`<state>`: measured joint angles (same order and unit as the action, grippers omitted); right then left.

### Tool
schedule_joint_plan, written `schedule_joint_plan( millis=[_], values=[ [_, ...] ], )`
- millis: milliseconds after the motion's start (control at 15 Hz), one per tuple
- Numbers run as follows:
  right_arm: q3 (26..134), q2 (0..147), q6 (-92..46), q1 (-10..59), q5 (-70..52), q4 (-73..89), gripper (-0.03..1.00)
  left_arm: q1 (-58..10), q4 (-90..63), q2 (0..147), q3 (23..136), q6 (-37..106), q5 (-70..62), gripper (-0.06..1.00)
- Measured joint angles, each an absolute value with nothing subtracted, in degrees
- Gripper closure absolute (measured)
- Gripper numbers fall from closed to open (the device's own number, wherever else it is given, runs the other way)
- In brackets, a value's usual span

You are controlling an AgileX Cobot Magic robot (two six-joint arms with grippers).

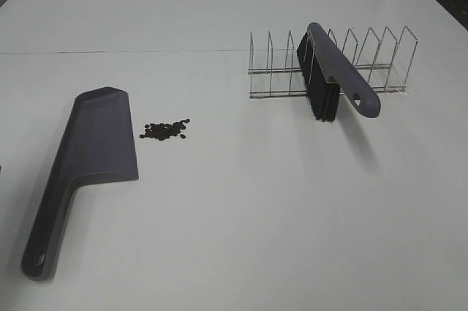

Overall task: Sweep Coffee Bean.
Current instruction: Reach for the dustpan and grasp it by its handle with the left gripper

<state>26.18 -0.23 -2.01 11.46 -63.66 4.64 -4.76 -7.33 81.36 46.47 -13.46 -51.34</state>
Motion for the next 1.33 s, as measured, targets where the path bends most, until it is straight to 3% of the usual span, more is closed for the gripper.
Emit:
schedule_joint_plan(
  millis=[467,1333],
  values=[
    [26.2,-0.2,-2.0,11.5,-63.7,4.6,0.08,-18.2,-4.8,100.4,52.9,-23.7,-48.8,0.19],
    [26.2,-0.2,-2.0,11.5,-63.7,4.6,0.09,-18.7,-3.7,112.9,54.9,-25.3,-39.9,0.19]
  ],
)
